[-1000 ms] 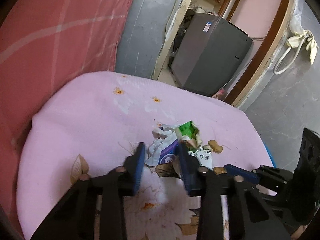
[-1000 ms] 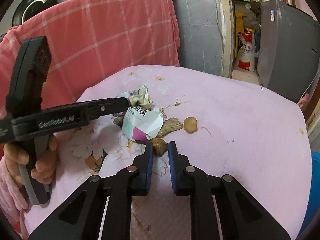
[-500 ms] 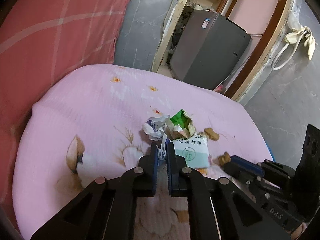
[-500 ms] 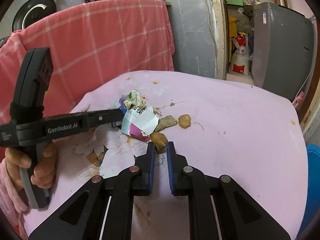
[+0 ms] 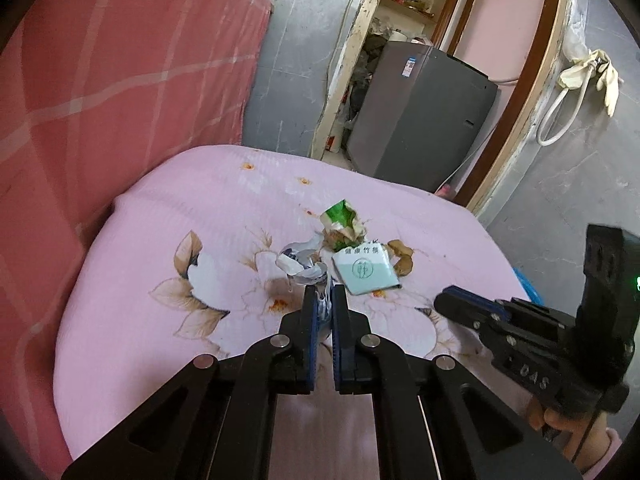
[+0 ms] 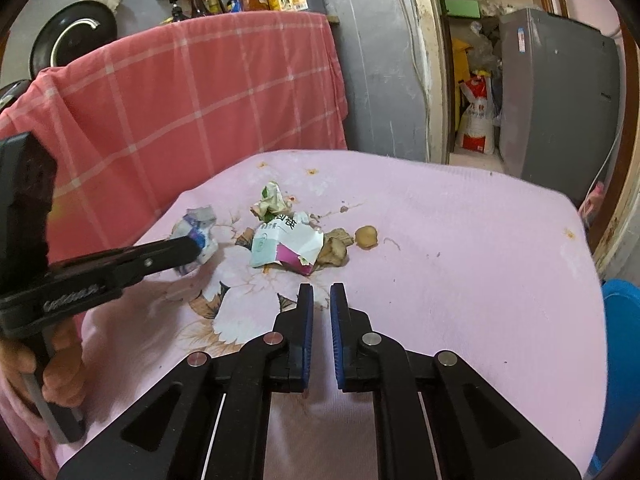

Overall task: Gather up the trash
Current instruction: 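Hold the foil in the left tool and lift it off the table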

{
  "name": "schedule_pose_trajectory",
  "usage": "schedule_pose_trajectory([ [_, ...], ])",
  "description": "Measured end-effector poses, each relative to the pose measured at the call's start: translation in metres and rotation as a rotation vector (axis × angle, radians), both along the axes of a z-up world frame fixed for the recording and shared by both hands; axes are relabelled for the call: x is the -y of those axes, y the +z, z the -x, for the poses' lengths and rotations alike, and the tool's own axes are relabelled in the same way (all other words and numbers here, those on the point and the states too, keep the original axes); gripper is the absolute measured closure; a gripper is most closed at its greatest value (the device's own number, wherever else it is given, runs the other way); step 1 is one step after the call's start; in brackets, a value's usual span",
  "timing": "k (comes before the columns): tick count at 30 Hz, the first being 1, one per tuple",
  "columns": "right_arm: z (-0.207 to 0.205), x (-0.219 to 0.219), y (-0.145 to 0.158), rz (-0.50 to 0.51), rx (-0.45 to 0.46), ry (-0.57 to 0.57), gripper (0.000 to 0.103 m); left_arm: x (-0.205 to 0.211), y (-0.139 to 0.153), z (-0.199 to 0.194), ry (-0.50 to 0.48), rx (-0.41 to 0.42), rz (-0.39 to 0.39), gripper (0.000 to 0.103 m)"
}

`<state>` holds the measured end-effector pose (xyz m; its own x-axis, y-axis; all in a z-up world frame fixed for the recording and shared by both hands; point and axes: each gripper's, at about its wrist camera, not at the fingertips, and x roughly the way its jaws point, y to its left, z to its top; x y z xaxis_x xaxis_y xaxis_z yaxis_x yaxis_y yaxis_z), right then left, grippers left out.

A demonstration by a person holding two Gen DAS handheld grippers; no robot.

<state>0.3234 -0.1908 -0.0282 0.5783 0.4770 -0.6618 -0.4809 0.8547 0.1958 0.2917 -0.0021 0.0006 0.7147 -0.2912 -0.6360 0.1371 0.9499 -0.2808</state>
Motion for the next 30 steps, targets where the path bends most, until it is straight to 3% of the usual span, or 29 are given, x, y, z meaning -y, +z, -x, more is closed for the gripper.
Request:
schedule_pose_trajectory([
  [5, -0.021, 0.0, -0.006, -0.014, -0.065, -0.015, 0.092, -0.001, -0.005, -0.007, 0.025, -0.025, -0.015, 0.099],
  [7, -0.027, -0.003, -0.006, -0.012, -0.072, -0.01, 0.088, -0.007, -0.007, -0.012, 0.033, -0.028, -0.006, 0.099],
  [9, -0.03, -0.006, -0.004, -0.003, -0.065, -0.003, 0.077, -0.011, -0.009, -0.016, 0.041, -0.035, 0.009, 0.099],
  [20, -0.054, -0.022, -0.009, 0.051, -0.101, 0.004, 0.078, -0.022, -0.017, -0.018, 0.045, -0.059, 0.057, 0.099],
  [30, -0.061, -0.026, -0.012, 0.084, -0.13, 0.011, 0.081, -0.022, -0.017, -0.021, 0.045, -0.062, 0.053, 0.099],
])
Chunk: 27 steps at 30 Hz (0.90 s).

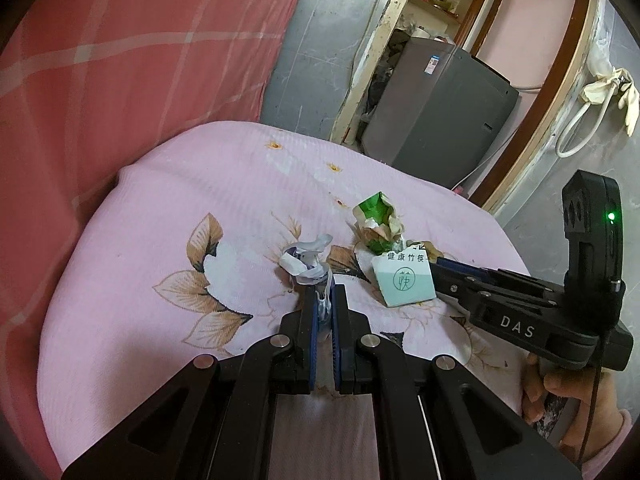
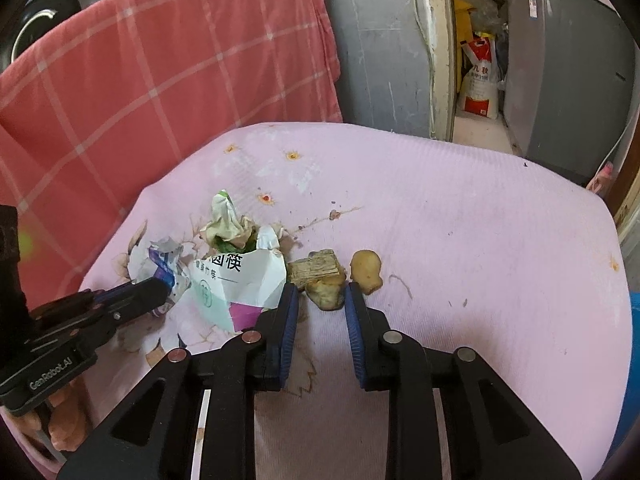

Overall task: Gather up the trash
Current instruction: 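Hold the foil in the left tool and lift it off the table, then carry the foil and the crumb over the blue bucket with both tools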

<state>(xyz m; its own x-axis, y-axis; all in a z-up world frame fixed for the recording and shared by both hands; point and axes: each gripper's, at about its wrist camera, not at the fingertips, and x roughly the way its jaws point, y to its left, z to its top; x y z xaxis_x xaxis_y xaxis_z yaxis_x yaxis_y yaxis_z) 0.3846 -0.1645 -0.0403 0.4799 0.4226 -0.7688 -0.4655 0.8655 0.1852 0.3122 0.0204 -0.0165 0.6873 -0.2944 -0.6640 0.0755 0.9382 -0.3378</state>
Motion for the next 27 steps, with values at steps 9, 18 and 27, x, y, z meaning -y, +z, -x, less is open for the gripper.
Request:
schedule_pose_trajectory([
  [9, -0.007, -0.004, -0.001, 0.005, -0.022, -0.003, 0.084, 0.0, 0.001, 0.001, -0.002, -0.003, 0.007, 0.099],
  [18, 0.022, 0.008, 0.008, -0.032, 0.069, -0.003, 0.084, 0.012, 0.01, 0.012, -0.018, 0.05, -0.037, 0.099],
  [27, 0.084, 0.048, 0.054, -0.115, 0.387, -0.063, 0.084, 0.045, 0.041, 0.041, -0.053, 0.235, -0.096, 0.099],
])
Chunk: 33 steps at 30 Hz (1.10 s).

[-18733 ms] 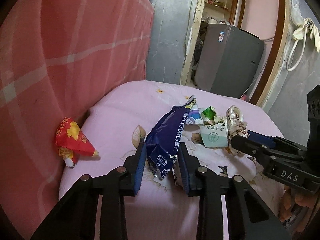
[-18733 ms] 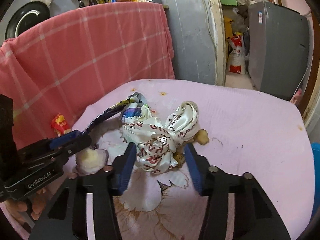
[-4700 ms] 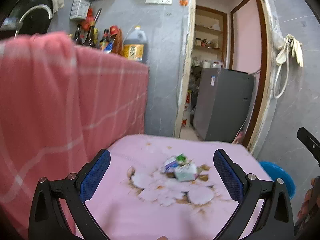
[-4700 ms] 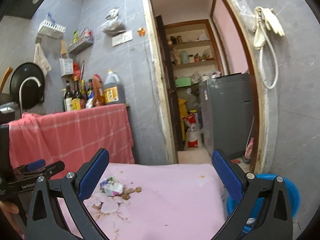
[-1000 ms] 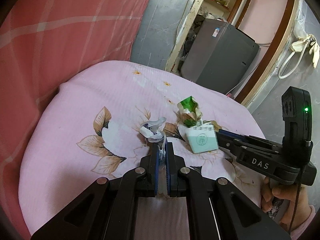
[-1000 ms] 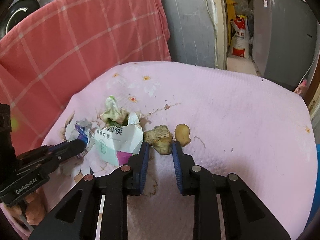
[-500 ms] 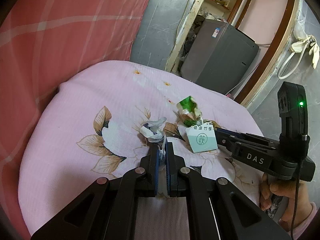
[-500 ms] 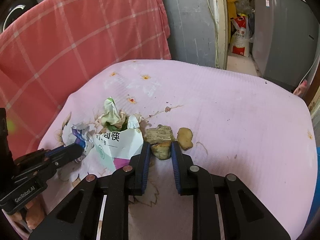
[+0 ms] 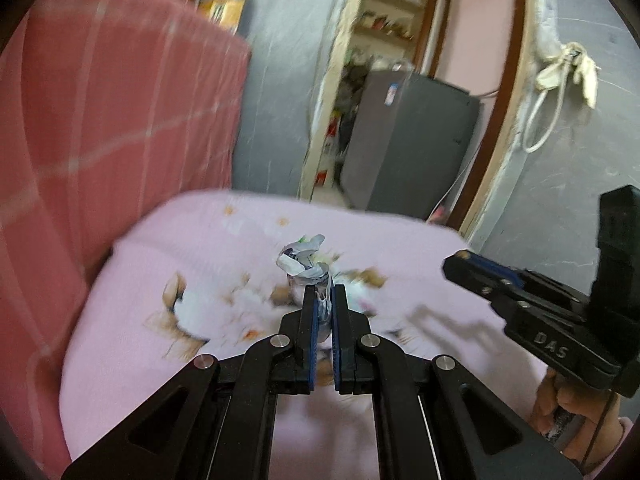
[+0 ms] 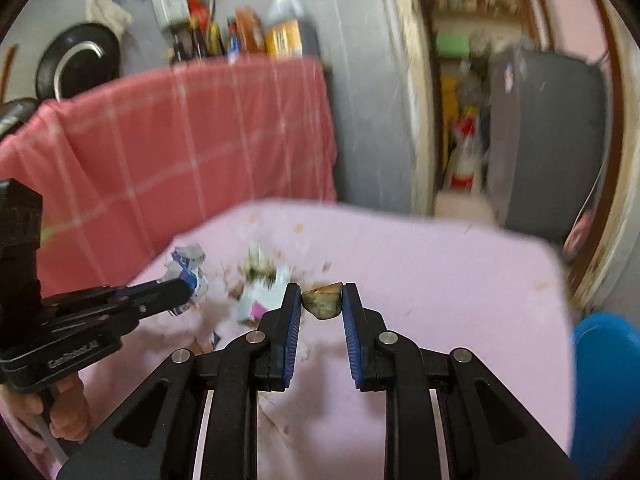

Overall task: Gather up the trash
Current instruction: 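Carry the foil and the crumb over the blue bucket with both tools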

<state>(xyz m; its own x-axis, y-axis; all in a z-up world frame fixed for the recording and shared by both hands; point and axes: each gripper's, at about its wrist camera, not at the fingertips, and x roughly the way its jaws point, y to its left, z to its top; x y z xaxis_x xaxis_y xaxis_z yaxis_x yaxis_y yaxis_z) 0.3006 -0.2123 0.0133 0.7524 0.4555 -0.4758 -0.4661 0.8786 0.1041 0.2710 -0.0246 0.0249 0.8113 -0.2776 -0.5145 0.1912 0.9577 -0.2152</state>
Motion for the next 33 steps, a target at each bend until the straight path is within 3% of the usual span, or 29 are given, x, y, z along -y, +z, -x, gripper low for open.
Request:
schedule_pose_trajectory([
  [7, 0.039, 0.043, 0.043, -0.043, 0.191, -0.092, 0.084, 0.039, 0.035, 0.019, -0.035, 0.159, 0.007, 0.099],
  [15, 0.063, 0.107, 0.063, -0.053, 0.293, -0.233, 0.084, 0.103, 0.056, 0.022, -0.123, 0.257, 0.028, 0.099],
  [25, 0.089, 0.193, 0.061, -0.049, 0.355, -0.44, 0.084, 0.194, 0.058, 0.005, -0.253, 0.242, 0.043, 0.099],
  [33, 0.085, 0.252, 0.034, -0.094, 0.283, -0.562, 0.084, 0.262, 0.04, -0.013, -0.378, 0.179, -0.011, 0.099],
])
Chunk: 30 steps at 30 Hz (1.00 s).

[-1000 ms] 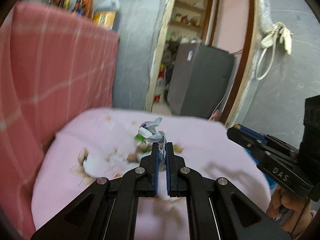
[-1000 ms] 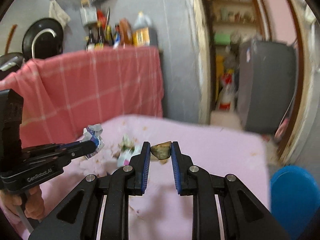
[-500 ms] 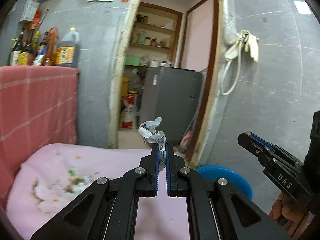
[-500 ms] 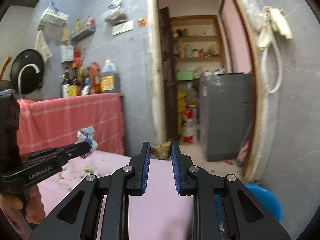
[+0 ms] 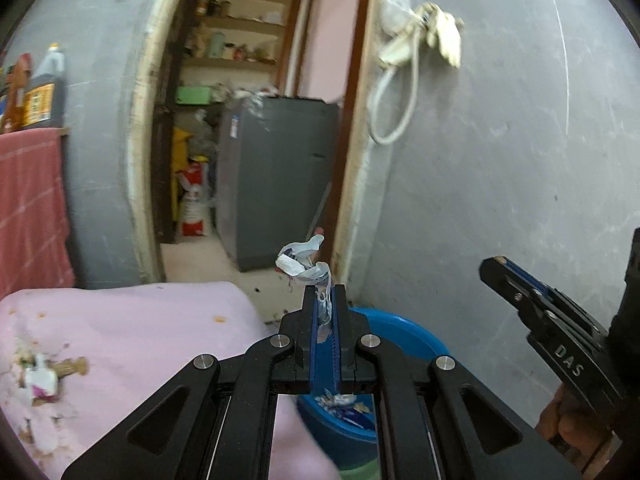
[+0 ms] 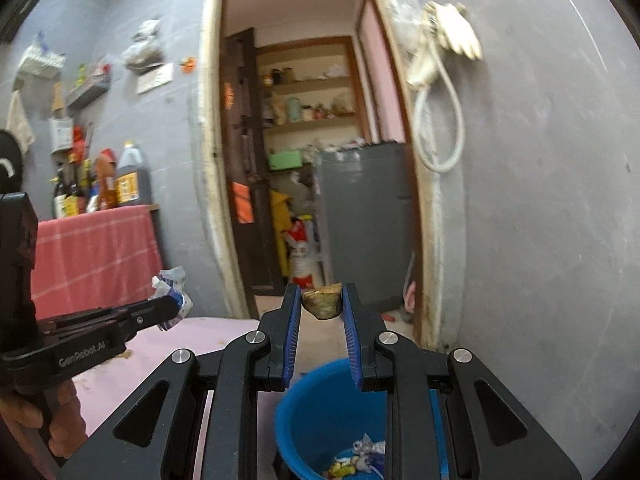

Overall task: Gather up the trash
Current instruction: 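Carry the foil and the crumb over the blue bucket with both tools, then open the left tool over the bucket while the right tool drops the crumb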

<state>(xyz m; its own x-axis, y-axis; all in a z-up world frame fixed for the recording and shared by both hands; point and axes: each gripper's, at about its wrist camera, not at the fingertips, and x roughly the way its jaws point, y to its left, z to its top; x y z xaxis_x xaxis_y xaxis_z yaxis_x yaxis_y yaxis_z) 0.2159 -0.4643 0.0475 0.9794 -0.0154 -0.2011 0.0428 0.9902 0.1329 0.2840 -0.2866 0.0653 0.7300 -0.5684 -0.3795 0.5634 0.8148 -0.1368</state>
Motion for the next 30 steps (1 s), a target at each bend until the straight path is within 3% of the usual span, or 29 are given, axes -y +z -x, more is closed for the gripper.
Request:
schedule_pose_trajectory([
  [5, -0.005, 0.017, -0.018, -0.017, -0.05, -0.022, 0.084, 0.031, -0.019, -0.014, -0.075, -0.057, -0.053, 0.099],
  [15, -0.025, 0.045, -0.049, -0.086, -0.171, -0.054, 0.084, 0.07, -0.053, -0.051, -0.104, -0.216, -0.15, 0.099],
  [26, -0.043, 0.056, -0.066, -0.131, -0.254, -0.06, 0.083, 0.086, -0.071, -0.082, -0.133, -0.337, -0.131, 0.097],
  [30, -0.043, 0.058, -0.067, -0.141, -0.263, -0.066, 0.081, 0.086, -0.075, -0.088, -0.149, -0.371, -0.116, 0.084],
])
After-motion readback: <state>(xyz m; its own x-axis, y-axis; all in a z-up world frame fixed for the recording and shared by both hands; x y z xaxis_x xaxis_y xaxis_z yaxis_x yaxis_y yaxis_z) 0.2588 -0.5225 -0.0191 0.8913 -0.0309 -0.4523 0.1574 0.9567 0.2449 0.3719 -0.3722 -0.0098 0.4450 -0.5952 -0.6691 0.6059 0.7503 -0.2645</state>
